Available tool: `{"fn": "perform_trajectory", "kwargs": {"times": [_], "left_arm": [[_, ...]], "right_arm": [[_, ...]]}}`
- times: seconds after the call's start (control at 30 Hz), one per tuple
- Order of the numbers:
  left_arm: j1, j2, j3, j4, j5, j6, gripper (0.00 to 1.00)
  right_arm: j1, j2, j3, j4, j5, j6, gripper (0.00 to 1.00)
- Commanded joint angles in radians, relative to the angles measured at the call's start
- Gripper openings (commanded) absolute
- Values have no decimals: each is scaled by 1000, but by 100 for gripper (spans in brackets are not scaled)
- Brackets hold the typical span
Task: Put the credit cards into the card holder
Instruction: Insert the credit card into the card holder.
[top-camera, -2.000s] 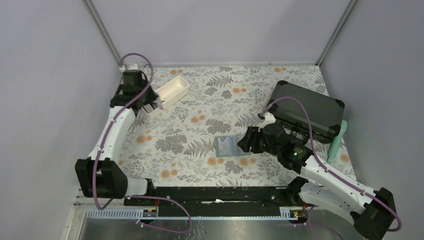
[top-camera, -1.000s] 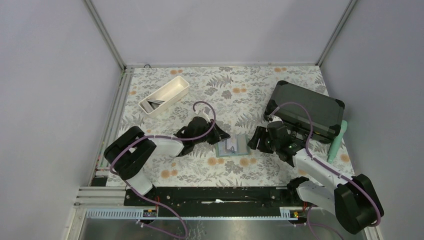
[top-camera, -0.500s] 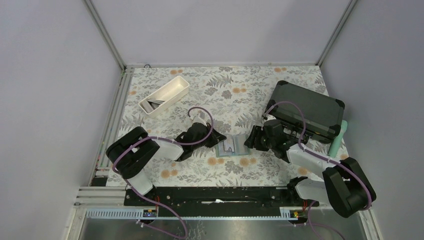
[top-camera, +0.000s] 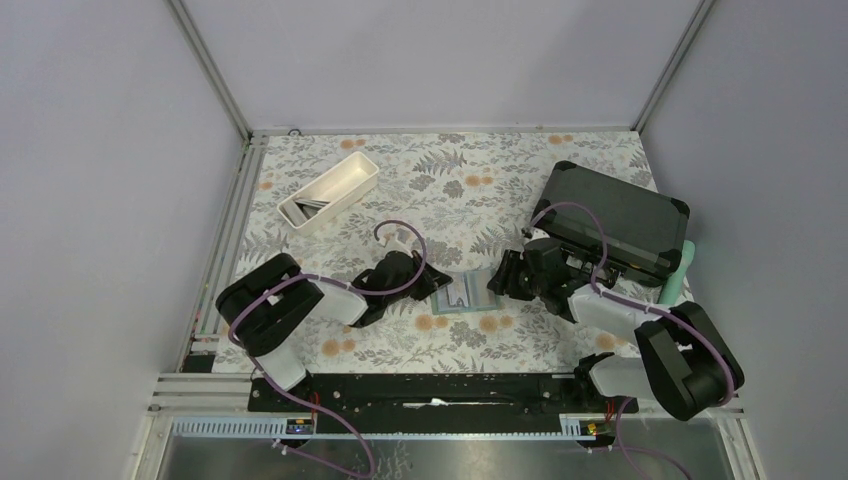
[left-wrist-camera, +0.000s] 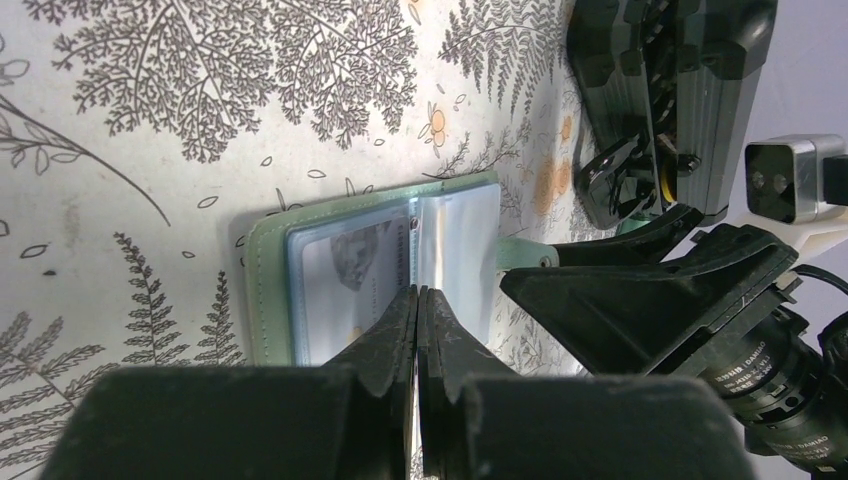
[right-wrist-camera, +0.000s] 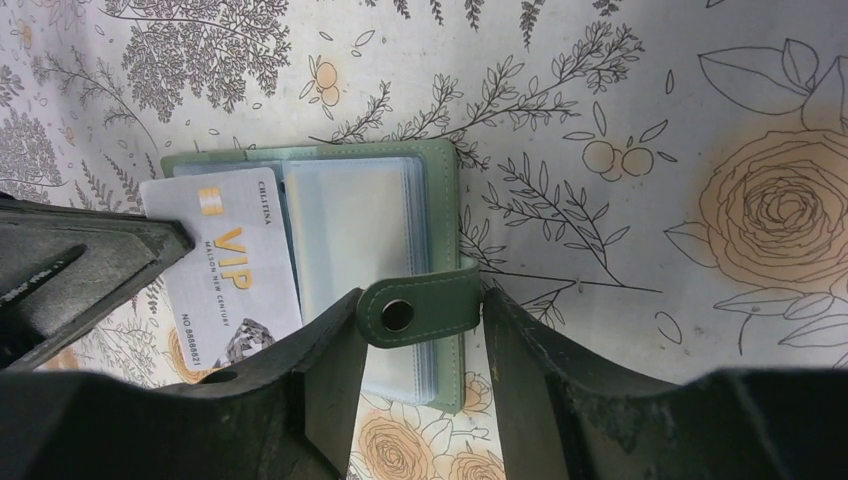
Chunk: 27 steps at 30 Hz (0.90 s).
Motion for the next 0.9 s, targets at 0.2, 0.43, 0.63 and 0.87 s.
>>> {"fn": "perform_trajectory", "kwargs": {"times": [0.2,0.43,0.63,0.87], "left_arm": [[-15,39,-32,147,-29,-58,0],[-20,57,-44,200,-28,-73,0],[-22,71,-89,290,-46,-104,0],[-23,65,-105,325,-56,-134,0]], "right_arm": [[-5,58,23,37,36,-22,48],[-5,81,24,34,51,-16,42],[-5,84,28,29,54,-14,40],[-5,82,28,21,58,-15,39]]}}
